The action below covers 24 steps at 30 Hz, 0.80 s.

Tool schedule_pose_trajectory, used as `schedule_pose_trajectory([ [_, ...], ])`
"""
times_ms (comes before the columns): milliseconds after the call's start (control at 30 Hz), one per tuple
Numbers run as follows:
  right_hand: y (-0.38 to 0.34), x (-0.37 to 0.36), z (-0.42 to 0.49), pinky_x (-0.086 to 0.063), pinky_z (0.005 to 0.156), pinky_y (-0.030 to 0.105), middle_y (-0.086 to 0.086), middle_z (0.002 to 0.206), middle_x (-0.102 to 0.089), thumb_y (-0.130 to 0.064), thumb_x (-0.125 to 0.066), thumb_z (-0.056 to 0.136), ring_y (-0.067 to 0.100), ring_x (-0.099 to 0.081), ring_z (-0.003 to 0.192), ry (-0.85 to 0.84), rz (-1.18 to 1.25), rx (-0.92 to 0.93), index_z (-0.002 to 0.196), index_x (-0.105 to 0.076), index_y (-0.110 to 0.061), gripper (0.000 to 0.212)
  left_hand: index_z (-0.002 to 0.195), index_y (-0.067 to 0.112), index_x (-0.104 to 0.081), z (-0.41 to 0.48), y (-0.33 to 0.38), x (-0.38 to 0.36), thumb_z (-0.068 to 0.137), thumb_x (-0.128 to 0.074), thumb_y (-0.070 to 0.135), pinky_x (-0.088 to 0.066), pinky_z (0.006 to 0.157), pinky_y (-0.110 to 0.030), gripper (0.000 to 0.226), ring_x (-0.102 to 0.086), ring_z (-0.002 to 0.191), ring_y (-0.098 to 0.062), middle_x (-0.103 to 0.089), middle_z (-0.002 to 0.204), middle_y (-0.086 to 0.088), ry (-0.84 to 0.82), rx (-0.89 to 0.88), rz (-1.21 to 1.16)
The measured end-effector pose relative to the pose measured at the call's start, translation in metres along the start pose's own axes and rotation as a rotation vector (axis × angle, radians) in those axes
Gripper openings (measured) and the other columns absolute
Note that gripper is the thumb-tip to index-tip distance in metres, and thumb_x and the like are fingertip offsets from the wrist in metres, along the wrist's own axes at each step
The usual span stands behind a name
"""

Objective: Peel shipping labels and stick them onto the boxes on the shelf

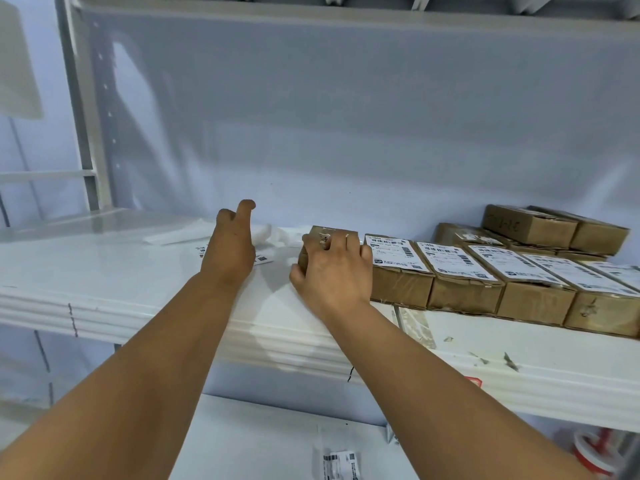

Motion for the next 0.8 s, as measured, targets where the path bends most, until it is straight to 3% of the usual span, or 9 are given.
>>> schedule_pose_trajectory([
  [200,0.004,-0.001,-0.001,-0.026,0.093,0.043,0.016,0.129,-0.044,-0.035,-0.04,0.09,0.034,-0.034,0.117,-0.016,-0.038,-0.04,0.131,-0.043,-0.019,0.045,0.122,0.006,-0.047,0.004,0.01,0.003,0.082,-0.041,-0.013,-0.04,0.07,-0.03,0.045,-0.054,0.087,-0.029,-0.058,0.104,-0.016,0.049,-0.101,-0.075],
  [300,0.002,-0.001,0.0,-0.025,0.094,0.044,0.014,0.126,-0.045,-0.032,-0.044,0.089,0.033,-0.034,0.117,-0.001,-0.006,-0.027,0.126,-0.049,-0.019,0.04,0.118,0.003,-0.053,0.0,0.025,0.017,0.086,-0.043,-0.008,-0.043,0.073,-0.035,0.035,-0.058,0.091,-0.032,-0.065,0.103,-0.014,0.177,-0.189,-0.058],
  [433,-0.009,0.018,-0.001,-0.04,0.082,0.042,0.007,0.094,-0.059,-0.03,-0.058,0.075,0.03,-0.051,0.094,0.257,0.114,0.067,0.102,-0.066,-0.018,0.03,0.113,0.004,-0.057,-0.007,0.04,0.038,0.089,-0.049,-0.001,-0.045,0.068,-0.035,0.026,-0.063,0.088,-0.032,-0.068,0.099,-0.01,0.372,-0.239,-0.061],
  [500,-0.014,0.029,-0.005,-0.046,0.072,0.035,0.004,0.084,-0.061,-0.028,-0.051,0.076,0.027,-0.055,0.085,0.395,0.238,0.149,0.097,-0.067,-0.016,0.029,0.109,0.011,-0.057,-0.011,0.048,0.045,0.09,-0.049,0.005,-0.047,0.058,-0.034,0.022,-0.066,0.078,-0.029,-0.069,0.093,-0.006,0.433,-0.301,-0.057],
  [633,-0.014,0.034,-0.005,-0.045,0.07,0.032,0.006,0.091,-0.067,-0.022,-0.043,0.086,0.027,-0.056,0.094,0.334,0.525,0.184,0.122,-0.056,-0.011,0.04,0.1,0.021,-0.05,-0.028,0.08,0.042,0.079,-0.058,-0.001,-0.039,0.041,-0.025,0.031,-0.06,0.056,-0.024,-0.065,0.075,-0.002,0.493,-0.592,0.076],
  [800,0.029,0.026,0.001,-0.038,0.073,0.029,-0.002,0.099,-0.066,-0.026,-0.039,0.099,0.021,-0.058,0.09,0.197,0.889,-0.121,0.138,-0.038,-0.028,0.039,0.102,0.016,-0.052,-0.047,0.103,0.043,0.08,-0.062,0.001,-0.044,0.043,-0.029,0.029,-0.058,0.059,-0.021,-0.063,0.069,-0.001,0.625,-0.783,0.179],
])
Point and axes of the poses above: each hand's wrist, its own z-axis towards the middle knuckle, its own x-axis out of the back of the hand, y = z × x, the point moved 9 cm from there along z, towards the middle knuckle
